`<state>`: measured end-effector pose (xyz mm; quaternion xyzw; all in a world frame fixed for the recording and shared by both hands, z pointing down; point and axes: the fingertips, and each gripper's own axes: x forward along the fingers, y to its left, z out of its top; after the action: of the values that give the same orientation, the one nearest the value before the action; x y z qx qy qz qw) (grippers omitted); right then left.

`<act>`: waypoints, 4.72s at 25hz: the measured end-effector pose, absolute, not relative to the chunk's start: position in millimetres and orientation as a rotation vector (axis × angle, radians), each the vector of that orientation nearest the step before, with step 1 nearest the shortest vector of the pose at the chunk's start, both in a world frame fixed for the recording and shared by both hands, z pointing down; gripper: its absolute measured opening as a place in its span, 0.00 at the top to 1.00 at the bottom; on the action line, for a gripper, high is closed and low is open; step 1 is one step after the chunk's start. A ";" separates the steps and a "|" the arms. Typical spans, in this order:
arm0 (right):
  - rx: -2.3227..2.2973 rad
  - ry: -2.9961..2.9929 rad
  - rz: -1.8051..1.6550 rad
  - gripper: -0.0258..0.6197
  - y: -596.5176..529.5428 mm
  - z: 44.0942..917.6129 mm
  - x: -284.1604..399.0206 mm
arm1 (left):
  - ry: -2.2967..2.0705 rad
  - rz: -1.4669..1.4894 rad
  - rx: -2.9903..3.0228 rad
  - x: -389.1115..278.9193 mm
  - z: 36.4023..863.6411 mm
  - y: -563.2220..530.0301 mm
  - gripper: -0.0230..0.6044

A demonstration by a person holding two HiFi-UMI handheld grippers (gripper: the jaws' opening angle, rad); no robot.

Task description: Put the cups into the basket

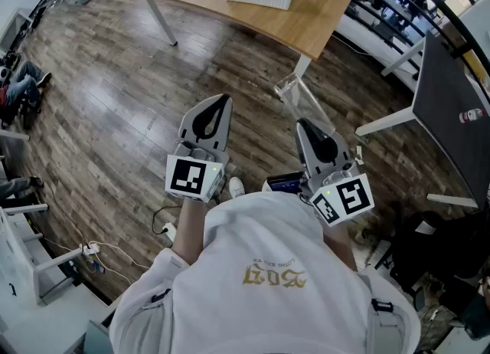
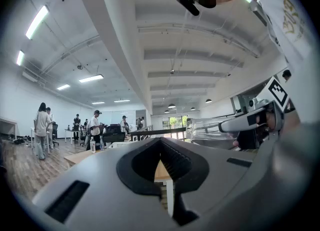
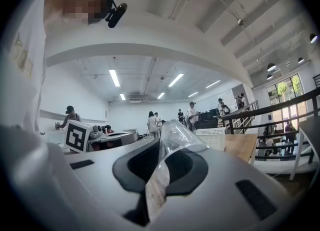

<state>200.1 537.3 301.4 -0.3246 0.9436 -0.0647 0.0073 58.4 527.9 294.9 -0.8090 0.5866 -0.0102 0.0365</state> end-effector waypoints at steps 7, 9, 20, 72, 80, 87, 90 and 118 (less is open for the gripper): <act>-1.020 2.956 -0.187 0.91 535.1 298.9 200.0 | 1.797 -0.018 -2.476 52.0 294.5 524.0 0.95; -1.029 2.956 -0.191 0.91 533.4 299.4 202.7 | 1.793 -0.020 -2.477 54.9 295.0 522.3 0.95; -1.002 2.962 -0.212 0.91 519.4 302.1 219.5 | 1.833 -0.032 -2.476 70.6 294.9 510.2 0.95; -1.175 2.959 -0.246 0.91 211.3 313.7 136.1 | 1.762 -0.004 -2.577 -22.0 311.8 187.3 0.95; -1.024 3.021 -0.240 0.91 125.9 303.8 133.9 | 1.831 -0.002 -2.520 -17.6 300.7 110.5 0.95; -0.973 3.019 -0.258 0.91 68.1 309.9 136.7 | 1.864 -0.019 -2.476 -15.9 301.3 57.7 0.95; -0.950 3.018 -0.263 0.91 50.9 305.5 140.3 | 1.868 -0.022 -2.462 -12.1 295.5 39.8 0.95; -1.102 2.992 -0.283 0.91 -89.7 297.7 2.3 | 1.746 0.024 -2.542 -144.5 273.7 -101.0 0.95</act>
<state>2.3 -89.7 297.7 -0.3440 0.9343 -0.0883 -0.0299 -144.5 -101.0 273.7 -0.8239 0.5660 0.0079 0.0285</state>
